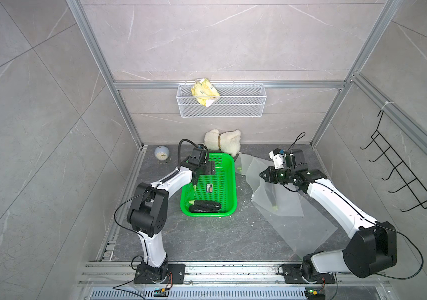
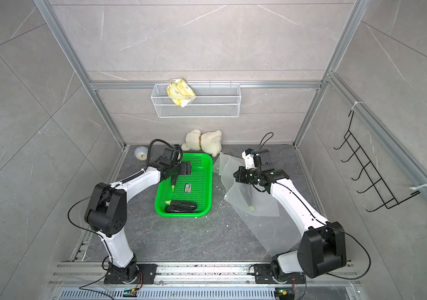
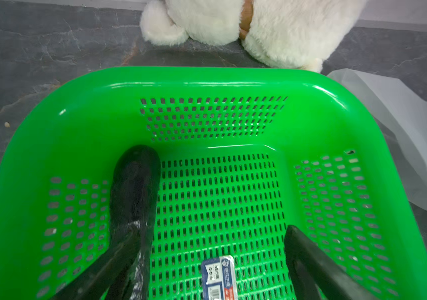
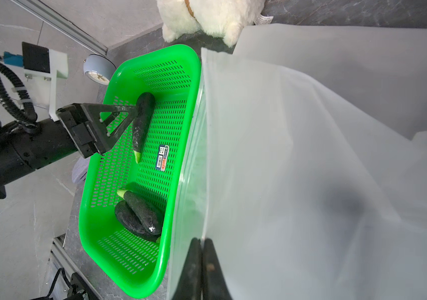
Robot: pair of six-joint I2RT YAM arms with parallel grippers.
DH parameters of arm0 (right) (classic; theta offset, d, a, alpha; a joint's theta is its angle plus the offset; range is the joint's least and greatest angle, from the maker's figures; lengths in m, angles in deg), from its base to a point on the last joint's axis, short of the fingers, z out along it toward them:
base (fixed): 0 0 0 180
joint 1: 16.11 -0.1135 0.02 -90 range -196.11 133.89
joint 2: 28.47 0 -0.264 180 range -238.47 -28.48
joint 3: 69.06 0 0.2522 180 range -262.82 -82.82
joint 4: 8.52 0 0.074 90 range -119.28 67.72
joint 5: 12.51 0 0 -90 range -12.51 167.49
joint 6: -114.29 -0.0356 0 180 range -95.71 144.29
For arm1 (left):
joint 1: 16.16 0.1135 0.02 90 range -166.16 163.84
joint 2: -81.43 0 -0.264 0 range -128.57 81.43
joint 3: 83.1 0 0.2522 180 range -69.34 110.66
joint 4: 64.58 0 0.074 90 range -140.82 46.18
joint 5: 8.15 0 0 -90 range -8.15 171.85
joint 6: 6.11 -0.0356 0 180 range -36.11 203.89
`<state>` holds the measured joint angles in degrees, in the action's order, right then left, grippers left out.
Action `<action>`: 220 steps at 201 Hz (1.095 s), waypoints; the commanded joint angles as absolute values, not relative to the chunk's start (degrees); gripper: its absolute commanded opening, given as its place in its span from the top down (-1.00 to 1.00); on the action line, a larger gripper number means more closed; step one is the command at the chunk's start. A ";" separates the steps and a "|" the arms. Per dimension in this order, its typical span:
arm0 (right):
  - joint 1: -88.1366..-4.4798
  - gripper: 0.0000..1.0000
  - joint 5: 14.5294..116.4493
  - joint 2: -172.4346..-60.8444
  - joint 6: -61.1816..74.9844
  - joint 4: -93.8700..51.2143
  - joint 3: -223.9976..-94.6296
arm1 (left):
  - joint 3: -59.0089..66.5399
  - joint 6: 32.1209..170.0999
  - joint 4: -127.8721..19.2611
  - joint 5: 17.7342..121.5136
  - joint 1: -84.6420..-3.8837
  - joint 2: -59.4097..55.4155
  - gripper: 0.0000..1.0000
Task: Place the eggplant in a zip-top bag and seal the zipper
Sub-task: Pick up the eggplant from the basket.
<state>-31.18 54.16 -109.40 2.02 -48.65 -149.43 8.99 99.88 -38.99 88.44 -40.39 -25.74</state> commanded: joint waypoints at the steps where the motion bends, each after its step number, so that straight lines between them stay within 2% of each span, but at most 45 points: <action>1: -31.04 1.00 54.94 -109.66 3.02 -48.03 -148.74 | 12.09 97.33 -35.89 95.00 -40.33 -27.85 -0.84; 62: -30.96 1.00 54.50 -110.46 3.02 -47.62 -148.74 | 17.01 97.43 -33.60 102.93 -40.33 -34.82 -0.87; 97: -31.02 1.00 54.06 -110.43 3.36 -47.42 -148.72 | 20.73 98.36 -31.42 101.47 -39.85 -39.40 -0.83; 164: -31.02 1.00 54.14 -110.78 3.46 -47.04 -148.30 | 20.41 103.48 -30.23 92.73 -39.81 -38.87 -0.49; 179: -31.00 1.00 53.85 -110.98 3.46 -46.72 -148.21 | 20.13 103.41 -29.98 93.02 -39.77 -38.71 -0.44; 201: -30.97 1.00 53.67 -111.18 3.46 -46.59 -148.30 | 20.48 102.67 -28.65 94.06 -39.80 -39.31 -0.25; 220: -31.05 1.00 53.67 -110.94 3.46 -46.62 -148.18 | 20.38 102.46 -28.15 93.97 -39.72 -39.81 -0.23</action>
